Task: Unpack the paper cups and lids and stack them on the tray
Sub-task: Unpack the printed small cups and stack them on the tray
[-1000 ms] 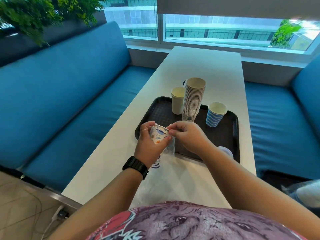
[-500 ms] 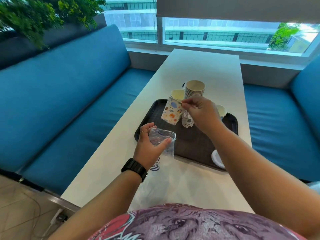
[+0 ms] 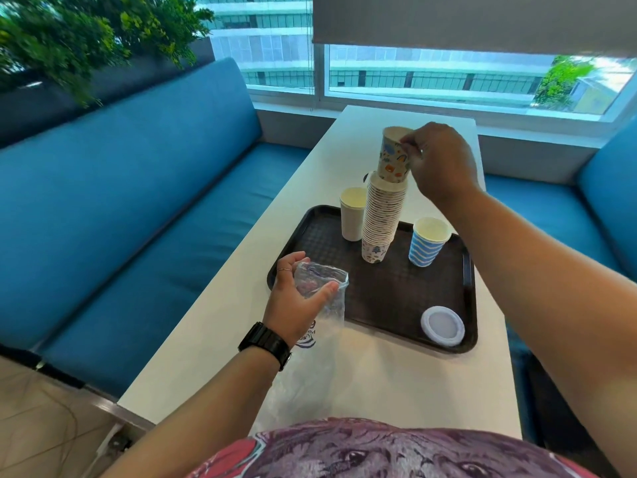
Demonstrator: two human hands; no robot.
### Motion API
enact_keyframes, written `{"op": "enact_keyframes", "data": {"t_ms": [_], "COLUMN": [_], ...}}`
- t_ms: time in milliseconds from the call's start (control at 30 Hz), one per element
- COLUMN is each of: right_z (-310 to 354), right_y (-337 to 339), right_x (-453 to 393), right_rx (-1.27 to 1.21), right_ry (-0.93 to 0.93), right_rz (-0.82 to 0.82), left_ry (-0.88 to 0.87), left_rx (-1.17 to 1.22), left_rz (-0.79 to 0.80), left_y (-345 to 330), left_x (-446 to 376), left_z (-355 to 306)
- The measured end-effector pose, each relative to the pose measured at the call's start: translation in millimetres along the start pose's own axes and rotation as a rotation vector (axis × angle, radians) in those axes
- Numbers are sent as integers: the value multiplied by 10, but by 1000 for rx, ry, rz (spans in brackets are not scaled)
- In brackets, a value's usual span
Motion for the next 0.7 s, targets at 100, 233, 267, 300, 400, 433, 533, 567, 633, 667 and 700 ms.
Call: {"op": "enact_keyframes", "data": {"t_ms": [100,233,267,300,400,433,533,567,633,667,700], "right_z": [-20,-65,-74,-82,-109,-123,-159,-161,-148,-127,-101], "right_y": [-185,-401,-446,-488,-598,-632,-704,-719,-724,-700,-667], "right_x": [47,169,202,235,332,353,381,389,428,463,505], "right_rx": [55,63,59,48,7,-3,3,7,-8,-29,-59], "right_ry": [35,36,32,26,14,12,16,23,35,33,25], "right_rz": [55,95,100,105,122,127,149,161,165,152,137], "left_ry": [9,18,19,20,23,21,2,-9,-23,-28,-33], "left_rx": [3,14,15,12,5,1,-26,-30,-17,-9,-8], "left_rz": [1,6,4,4,8,10,7,0,-15,-26,-39], "left_y": [4,-3,-4,-4,-11,-13,14,41,119,166,218], "left_x": [7,21,29,30,29,24,14,-1,-50,-82,-126], "left_z": [18,3,-4,-4,-8,-5,-20,-28,-56,-75,-88]}}
Point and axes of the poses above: each hand's wrist, its own x-axis away from the middle knuckle, its own y-axis out of the back of the hand, z = x × y, the point moved 8 cm from there along -x, towards the middle knuckle, and after that the axes turned 3 degrees about x, right-handed, at the moved point
